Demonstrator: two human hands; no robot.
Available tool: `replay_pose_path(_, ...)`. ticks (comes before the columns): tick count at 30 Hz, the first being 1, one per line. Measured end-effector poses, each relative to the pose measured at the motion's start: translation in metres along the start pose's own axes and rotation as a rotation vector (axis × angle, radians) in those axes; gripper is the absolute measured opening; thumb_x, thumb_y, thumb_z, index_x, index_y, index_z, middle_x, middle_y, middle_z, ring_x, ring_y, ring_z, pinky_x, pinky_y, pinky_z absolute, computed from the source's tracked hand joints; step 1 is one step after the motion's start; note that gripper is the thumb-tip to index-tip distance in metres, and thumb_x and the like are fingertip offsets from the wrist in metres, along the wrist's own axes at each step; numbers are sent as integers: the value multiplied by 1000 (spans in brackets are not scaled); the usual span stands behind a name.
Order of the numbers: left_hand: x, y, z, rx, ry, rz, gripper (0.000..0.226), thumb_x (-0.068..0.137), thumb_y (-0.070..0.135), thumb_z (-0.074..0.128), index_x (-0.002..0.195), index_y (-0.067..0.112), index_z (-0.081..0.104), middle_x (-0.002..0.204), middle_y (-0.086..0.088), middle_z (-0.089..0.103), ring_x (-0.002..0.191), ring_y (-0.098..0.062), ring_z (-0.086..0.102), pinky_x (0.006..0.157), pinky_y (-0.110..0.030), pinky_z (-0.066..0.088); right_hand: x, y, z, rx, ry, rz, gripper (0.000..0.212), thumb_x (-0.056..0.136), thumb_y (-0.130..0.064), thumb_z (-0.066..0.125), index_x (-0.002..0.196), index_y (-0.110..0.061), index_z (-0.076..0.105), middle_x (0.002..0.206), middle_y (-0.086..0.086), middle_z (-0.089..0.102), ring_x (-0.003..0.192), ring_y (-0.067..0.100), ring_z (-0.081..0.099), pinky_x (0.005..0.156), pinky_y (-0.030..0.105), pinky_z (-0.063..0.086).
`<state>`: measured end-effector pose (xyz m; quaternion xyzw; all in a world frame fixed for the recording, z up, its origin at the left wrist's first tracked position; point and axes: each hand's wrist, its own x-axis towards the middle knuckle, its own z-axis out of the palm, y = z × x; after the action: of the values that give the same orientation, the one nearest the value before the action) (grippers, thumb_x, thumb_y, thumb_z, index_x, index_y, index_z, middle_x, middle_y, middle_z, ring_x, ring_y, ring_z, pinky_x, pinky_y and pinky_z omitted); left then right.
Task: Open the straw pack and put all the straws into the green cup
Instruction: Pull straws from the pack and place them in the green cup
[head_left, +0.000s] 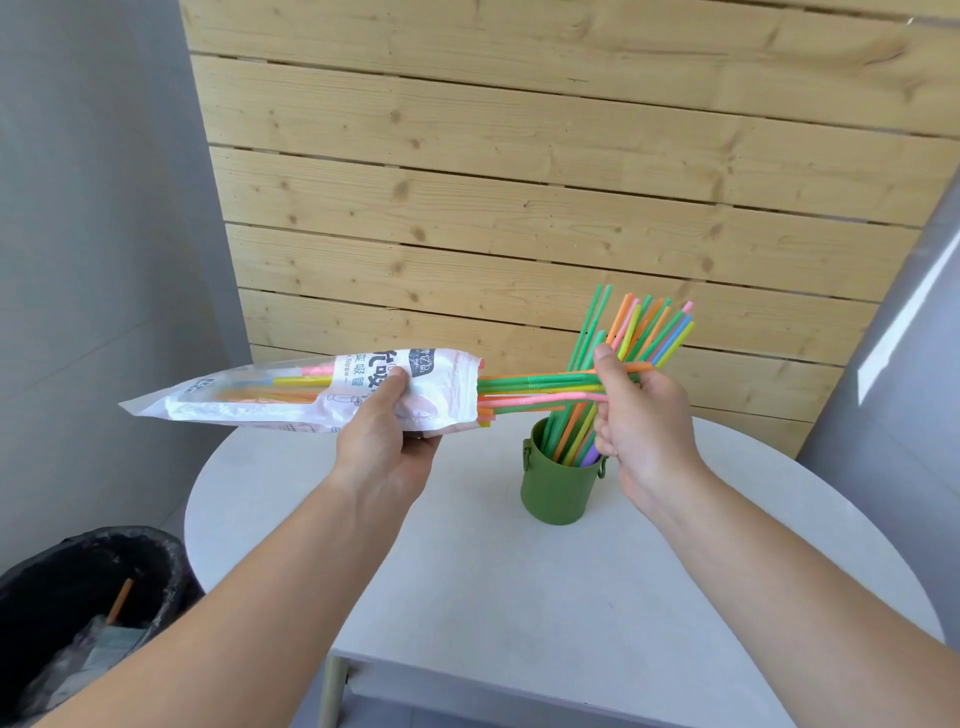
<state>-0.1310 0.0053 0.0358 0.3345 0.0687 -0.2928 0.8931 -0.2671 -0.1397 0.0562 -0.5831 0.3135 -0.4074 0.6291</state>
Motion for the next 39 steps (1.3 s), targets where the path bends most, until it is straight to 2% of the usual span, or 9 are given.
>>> replay_pose_path(6,-2,-1,2,13,5,-6,26,98,9,68,124,8,65,116,-7,77,104,-23,76,88,-46,62,-4,1,5,21,-36,71,29,94,-32,66,77,-15,52,54,0,29,36,11,25,37,21,20)
replay_pose_path(11,-2,2,1,-3,-24,-1,31,100,12,66,129,6,63,121,-10,76,110,-26,75,97,-51,58,2,-5,4,119,-31,20,35,98,-24,62,68,-16,45,44,-5,23,34,11,19,40,21,16)
replay_pose_path(15,-5,3,2,-12,-41,-19,14,100,14,65,114,9,67,115,-8,77,106,-23,75,88,-43,62,5,-12,0,171,-103,-1,30,98,-18,62,72,-14,47,50,0,26,37,10,22,40,23,16)
replay_pose_path(18,-6,-1,3,-12,-55,-38,13,100,15,66,112,9,67,118,-8,77,108,-24,75,93,-43,60,2,-9,2,119,-139,18,19,98,-17,61,84,-9,52,54,2,32,38,9,28,37,21,22)
replay_pose_path(21,-6,-1,3,-17,-63,-38,18,100,16,66,116,8,67,120,-10,77,110,-25,74,98,-47,58,0,-8,5,104,-140,-13,18,99,-15,59,85,-6,52,53,3,32,36,9,29,37,21,22)
replay_pose_path(26,-8,-5,2,-8,-51,-63,22,99,16,67,120,10,66,115,-8,78,107,-23,75,76,-37,65,-5,-2,13,36,-139,-48,26,99,-21,60,77,-11,52,44,-2,38,39,14,33,41,25,30)
replay_pose_path(30,-5,-3,2,-19,-51,-58,28,99,17,67,126,9,65,121,-10,76,111,-25,74,87,-43,62,-4,-9,14,-13,-115,-84,19,98,-23,61,84,-10,57,42,-7,45,41,16,48,41,27,40)
replay_pose_path(33,-1,1,-1,-42,-54,-39,31,100,18,66,129,9,63,124,-10,75,113,-26,73,100,-50,57,3,-19,5,-2,-97,-118,21,98,-20,60,80,-11,54,43,-3,42,42,17,39,40,25,33)
replay_pose_path(39,6,5,-4,-82,-43,-24,23,100,17,66,121,10,65,123,-12,75,114,-29,73,103,-54,54,21,-32,-21,-5,-126,-138,23,100,-20,58,79,-12,51,52,0,34,41,11,29,38,19,24)
